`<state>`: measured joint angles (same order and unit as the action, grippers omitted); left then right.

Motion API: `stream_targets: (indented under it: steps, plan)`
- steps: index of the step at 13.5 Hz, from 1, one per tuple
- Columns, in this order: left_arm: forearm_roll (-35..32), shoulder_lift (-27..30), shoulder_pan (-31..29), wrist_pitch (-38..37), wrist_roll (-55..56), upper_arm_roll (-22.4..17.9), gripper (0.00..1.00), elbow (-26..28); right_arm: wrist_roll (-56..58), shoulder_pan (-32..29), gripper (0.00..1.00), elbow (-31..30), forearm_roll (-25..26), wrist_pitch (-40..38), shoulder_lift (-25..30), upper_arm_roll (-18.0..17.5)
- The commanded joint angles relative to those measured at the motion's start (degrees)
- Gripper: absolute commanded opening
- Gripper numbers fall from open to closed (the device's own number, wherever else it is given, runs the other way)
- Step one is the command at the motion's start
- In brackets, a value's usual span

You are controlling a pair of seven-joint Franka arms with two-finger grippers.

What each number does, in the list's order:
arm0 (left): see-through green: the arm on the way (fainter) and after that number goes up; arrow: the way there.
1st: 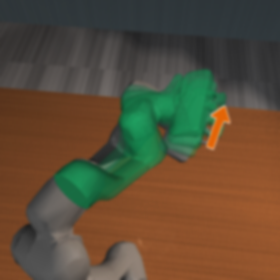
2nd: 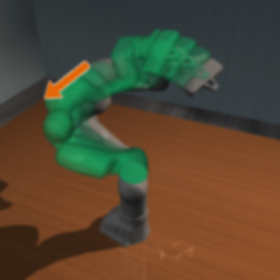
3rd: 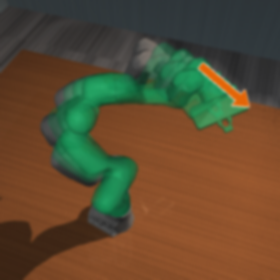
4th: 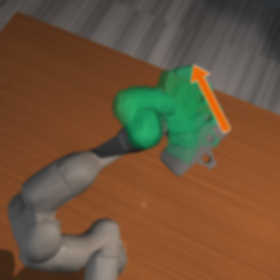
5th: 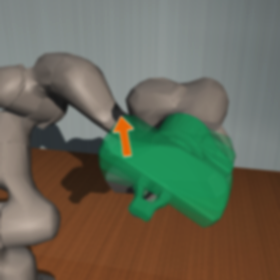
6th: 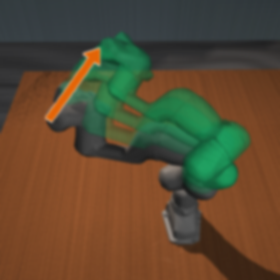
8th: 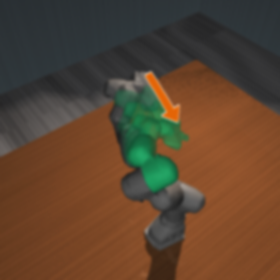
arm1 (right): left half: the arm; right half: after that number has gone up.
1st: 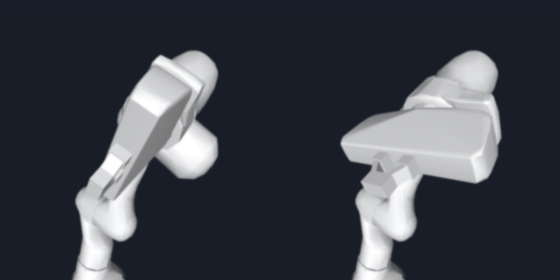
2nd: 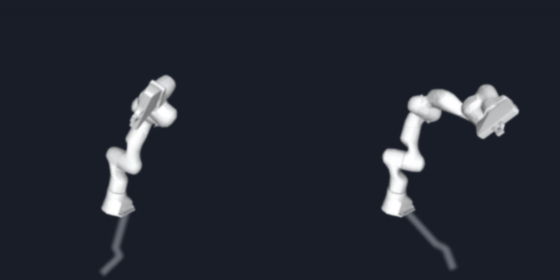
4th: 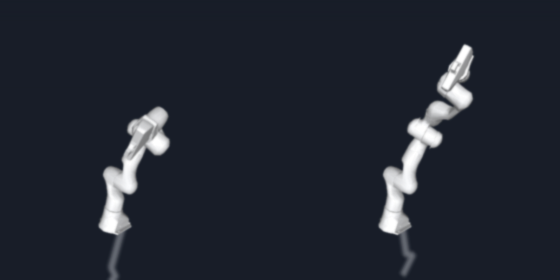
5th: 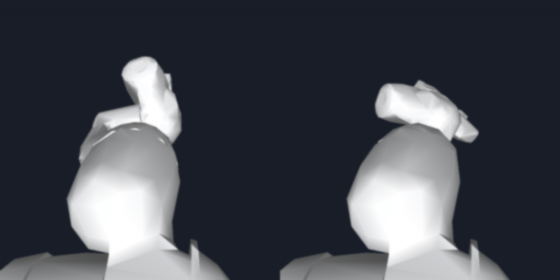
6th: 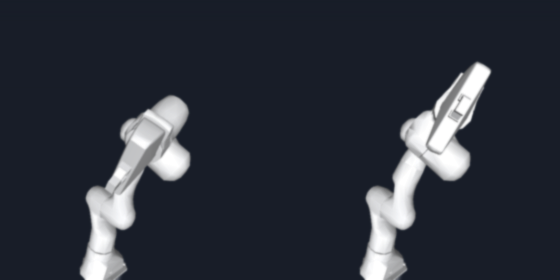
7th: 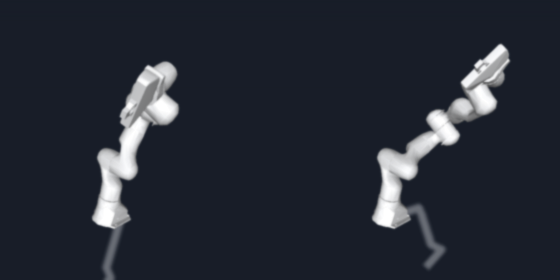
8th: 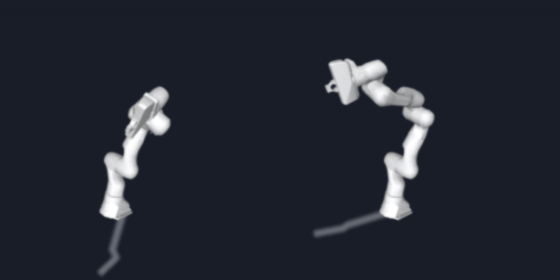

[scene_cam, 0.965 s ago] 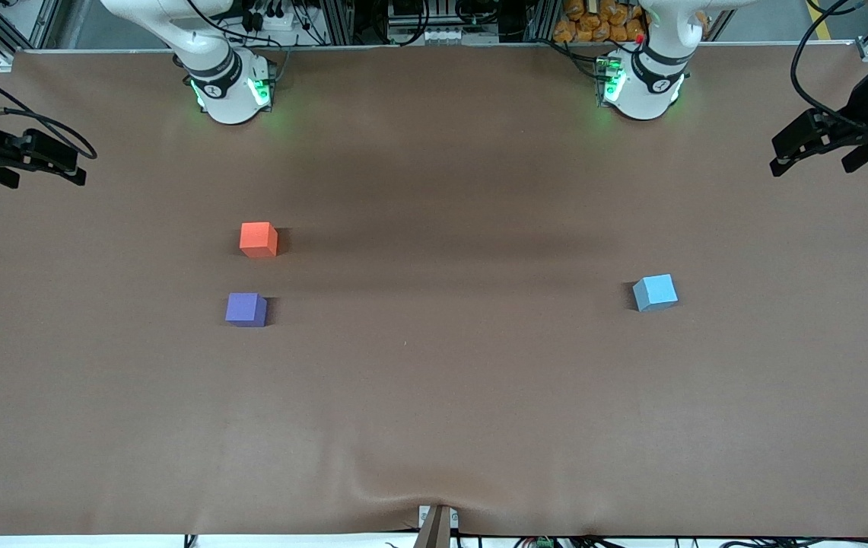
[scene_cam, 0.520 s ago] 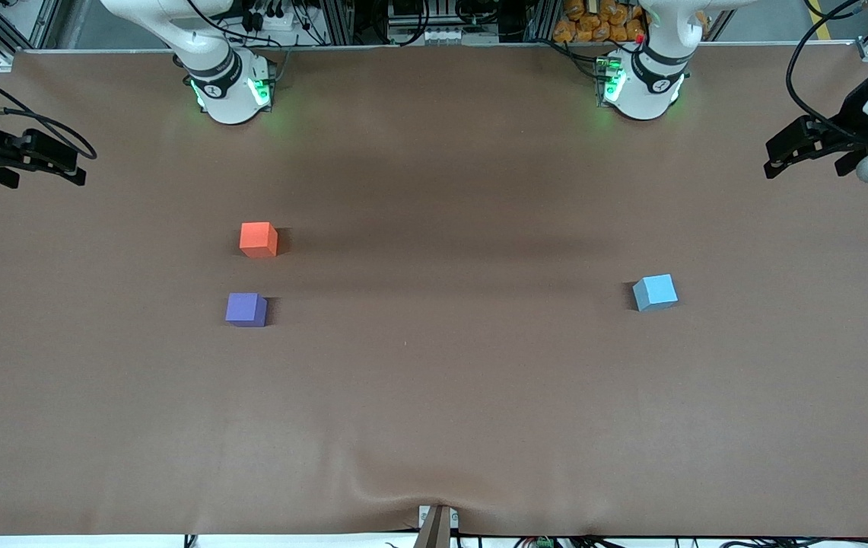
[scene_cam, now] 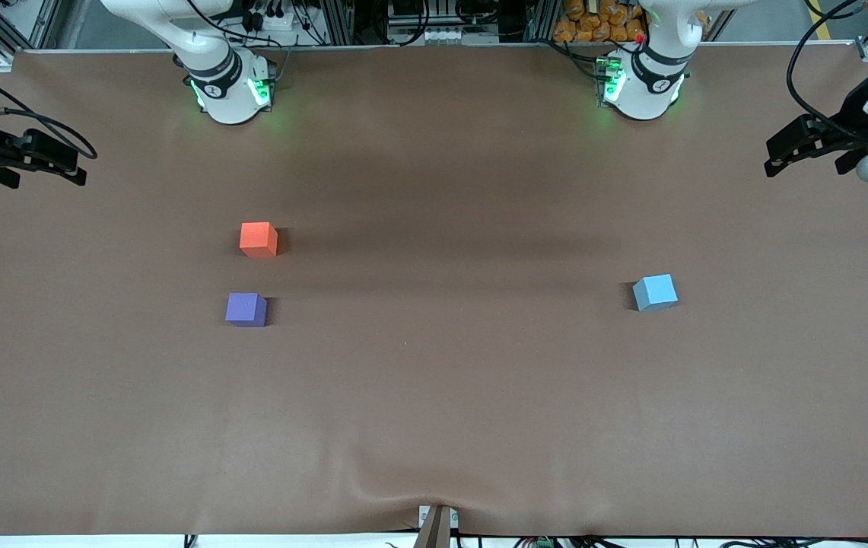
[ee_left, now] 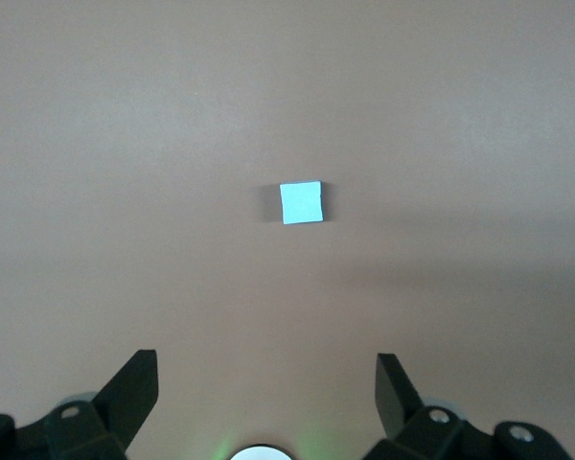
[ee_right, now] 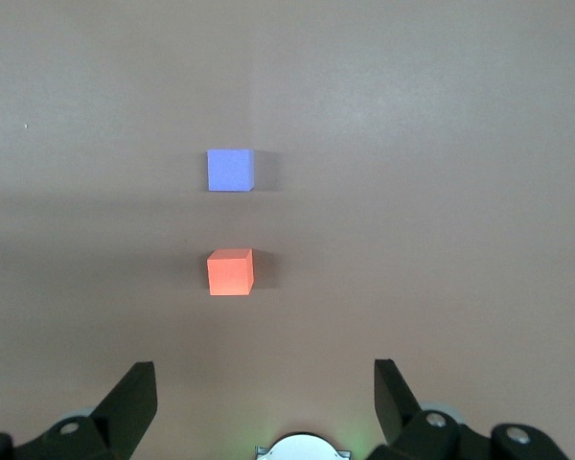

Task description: Place blue block between orange and purple blocks

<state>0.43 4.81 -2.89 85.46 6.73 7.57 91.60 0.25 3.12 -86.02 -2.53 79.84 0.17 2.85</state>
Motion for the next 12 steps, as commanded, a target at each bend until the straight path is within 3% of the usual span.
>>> stream_targets:
  steps: [1, 12]
  plan:
    - [0.8, -0.07, -0.45, -0.38, -0.93, -0.27, 1.0, -0.29, 0.45, 0.39, 1.0, 0.85, -0.29, -0.65, -0.35, 0.14]
    - [0.71, 0.02, -0.45, 0.76, -0.93, -0.27, 1.0, 0.86, 0.45, 0.05, 1.0, 0.85, -0.29, -0.65, -0.35, 0.05]
